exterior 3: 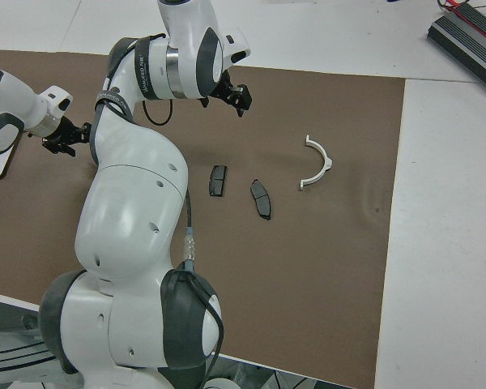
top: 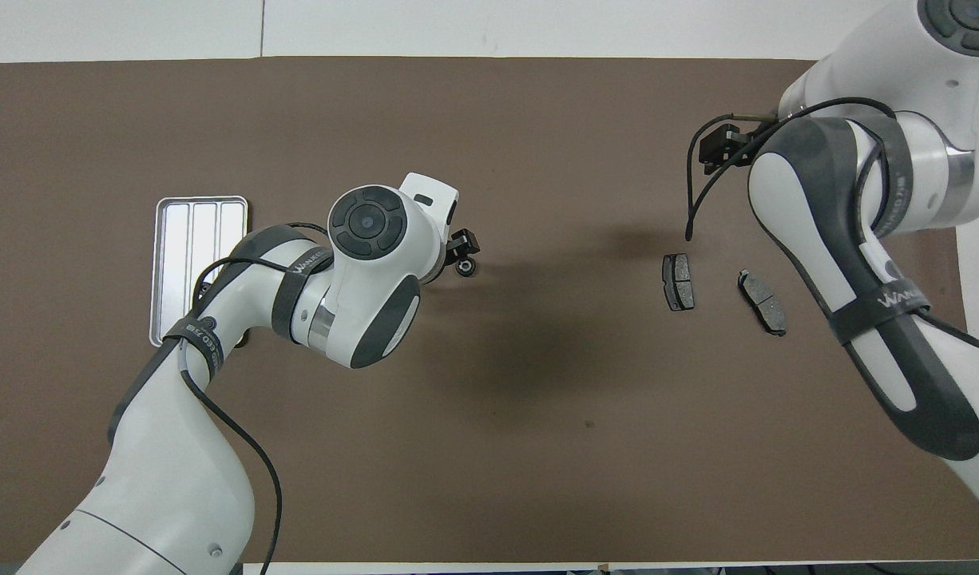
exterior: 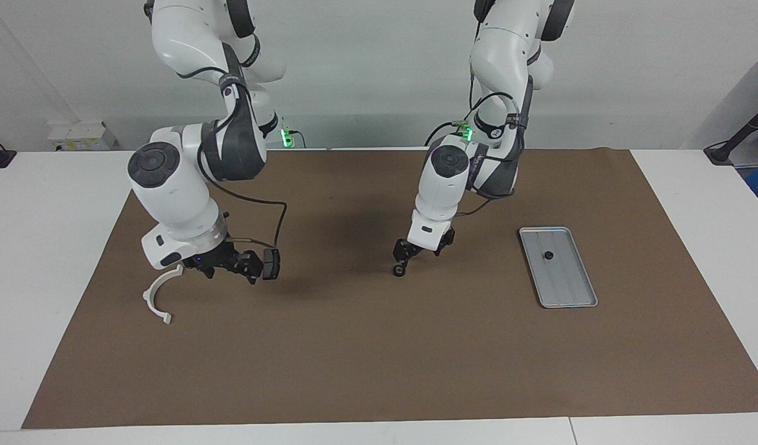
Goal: Pick bearing gear from pile to tray
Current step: 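Grasp the ring with the left gripper while the right gripper withdraws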
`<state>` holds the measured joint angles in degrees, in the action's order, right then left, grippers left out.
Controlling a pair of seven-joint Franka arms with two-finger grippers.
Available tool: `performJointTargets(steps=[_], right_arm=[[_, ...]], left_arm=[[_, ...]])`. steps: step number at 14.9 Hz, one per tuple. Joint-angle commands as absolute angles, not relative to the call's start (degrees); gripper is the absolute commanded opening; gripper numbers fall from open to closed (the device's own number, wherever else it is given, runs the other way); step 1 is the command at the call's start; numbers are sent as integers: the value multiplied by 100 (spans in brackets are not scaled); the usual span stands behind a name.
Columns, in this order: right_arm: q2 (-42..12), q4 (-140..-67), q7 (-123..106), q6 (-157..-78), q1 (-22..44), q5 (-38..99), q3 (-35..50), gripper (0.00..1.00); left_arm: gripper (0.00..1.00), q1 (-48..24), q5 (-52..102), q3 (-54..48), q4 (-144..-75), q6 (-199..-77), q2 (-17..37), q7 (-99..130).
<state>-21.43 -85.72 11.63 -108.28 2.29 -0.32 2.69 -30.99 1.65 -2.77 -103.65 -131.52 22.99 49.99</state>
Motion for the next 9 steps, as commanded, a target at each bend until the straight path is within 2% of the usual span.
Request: performJointTargets(steps=[1, 5, 9], right_arm=[[-1102, -9630, 616, -11161, 97, 53, 194, 100], [15, -10177, 388, -10935, 70, 35, 106, 100], [737, -10266, 149, -10451, 61, 35, 97, 100]], left_arm=[[100, -3375, 193, -158, -10222, -13254, 2434, 5246], [100, -3506, 150, -158, -9941, -13280, 2593, 5309], [99, -3454, -193, -167, -9984, -13333, 2601, 5265]])
